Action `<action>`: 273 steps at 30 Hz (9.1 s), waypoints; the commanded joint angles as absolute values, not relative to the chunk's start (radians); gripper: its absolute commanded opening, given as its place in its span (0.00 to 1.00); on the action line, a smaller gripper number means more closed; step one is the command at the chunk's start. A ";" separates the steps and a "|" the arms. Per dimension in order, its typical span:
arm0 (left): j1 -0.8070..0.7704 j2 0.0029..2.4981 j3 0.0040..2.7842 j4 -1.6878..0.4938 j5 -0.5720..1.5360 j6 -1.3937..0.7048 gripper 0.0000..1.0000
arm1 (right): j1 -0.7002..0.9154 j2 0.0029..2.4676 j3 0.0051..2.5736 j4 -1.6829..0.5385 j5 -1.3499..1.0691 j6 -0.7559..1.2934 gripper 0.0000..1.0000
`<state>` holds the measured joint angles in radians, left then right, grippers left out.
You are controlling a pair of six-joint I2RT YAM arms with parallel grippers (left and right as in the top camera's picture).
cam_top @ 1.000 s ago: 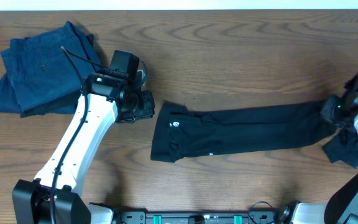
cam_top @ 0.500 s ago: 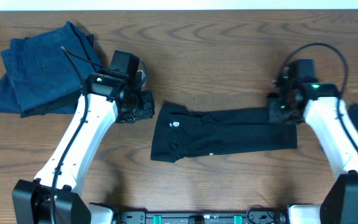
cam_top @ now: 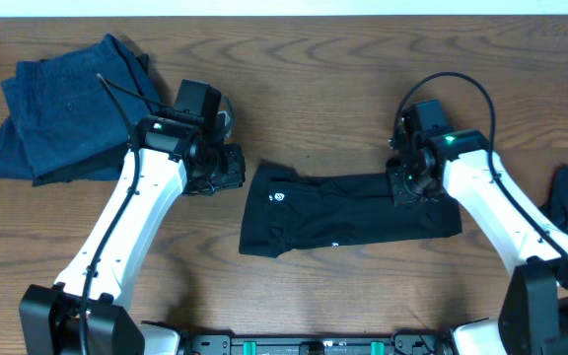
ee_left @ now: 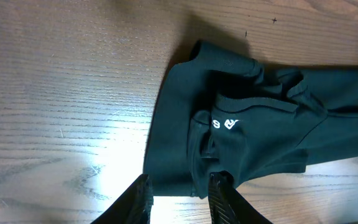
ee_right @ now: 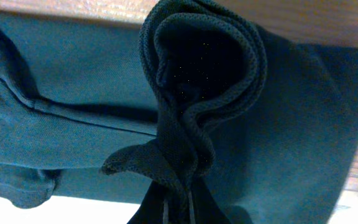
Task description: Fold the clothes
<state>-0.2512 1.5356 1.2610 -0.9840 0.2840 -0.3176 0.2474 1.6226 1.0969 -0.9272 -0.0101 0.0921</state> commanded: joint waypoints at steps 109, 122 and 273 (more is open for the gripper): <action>-0.647 1.689 1.410 -0.907 0.319 -0.320 0.06 | 0.090 1.440 1.131 -0.933 0.108 0.231 0.70; -0.738 1.806 1.412 -0.857 0.320 -0.319 0.17 | 0.090 1.440 1.131 -0.941 0.108 0.227 0.70; -0.368 1.802 1.182 -0.726 0.329 -0.083 0.44 | 0.577 1.572 0.717 -0.319 -0.446 0.466 0.44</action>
<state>-0.3691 1.7901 1.1767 -0.7090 0.3161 -0.0998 0.5575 1.5402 0.7250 -0.3267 -0.4225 0.4221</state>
